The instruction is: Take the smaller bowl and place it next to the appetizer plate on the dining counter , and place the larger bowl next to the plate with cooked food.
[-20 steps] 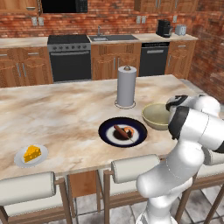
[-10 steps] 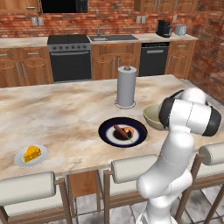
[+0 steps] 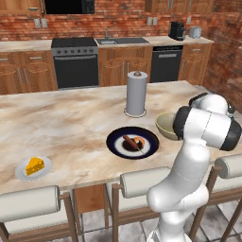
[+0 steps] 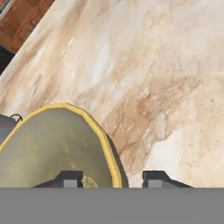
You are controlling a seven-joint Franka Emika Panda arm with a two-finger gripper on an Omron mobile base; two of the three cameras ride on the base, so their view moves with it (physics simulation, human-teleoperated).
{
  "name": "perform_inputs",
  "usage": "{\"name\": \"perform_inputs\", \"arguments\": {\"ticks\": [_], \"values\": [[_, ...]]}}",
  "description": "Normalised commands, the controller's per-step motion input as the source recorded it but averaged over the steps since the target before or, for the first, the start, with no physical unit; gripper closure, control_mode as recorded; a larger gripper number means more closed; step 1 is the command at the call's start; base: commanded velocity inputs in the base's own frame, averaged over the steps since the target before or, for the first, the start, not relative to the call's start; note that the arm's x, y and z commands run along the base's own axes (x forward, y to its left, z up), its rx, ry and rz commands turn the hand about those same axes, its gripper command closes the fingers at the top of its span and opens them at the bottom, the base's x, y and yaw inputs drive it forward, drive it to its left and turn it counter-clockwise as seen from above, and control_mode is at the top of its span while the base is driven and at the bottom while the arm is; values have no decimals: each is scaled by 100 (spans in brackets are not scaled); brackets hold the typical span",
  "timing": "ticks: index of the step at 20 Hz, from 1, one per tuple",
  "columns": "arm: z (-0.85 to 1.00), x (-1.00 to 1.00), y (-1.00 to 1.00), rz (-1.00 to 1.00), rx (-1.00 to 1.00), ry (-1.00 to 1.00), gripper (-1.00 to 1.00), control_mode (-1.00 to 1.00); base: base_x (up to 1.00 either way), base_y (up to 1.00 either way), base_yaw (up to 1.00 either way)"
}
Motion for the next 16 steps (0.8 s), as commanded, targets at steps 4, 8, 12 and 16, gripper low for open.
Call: {"name": "perform_inputs", "arguments": {"ticks": [4,8,12,16], "values": [[92,-16,20,0,-14,-3,-100,-100,0,0,0],[75,-28,26,0,-17,0,-100,-100,0,0,0],[84,-67,53,4,-24,-5,-100,-100,0,0,0],[99,-79,55,8,-26,-12,-100,-100,0,0,0]]}}
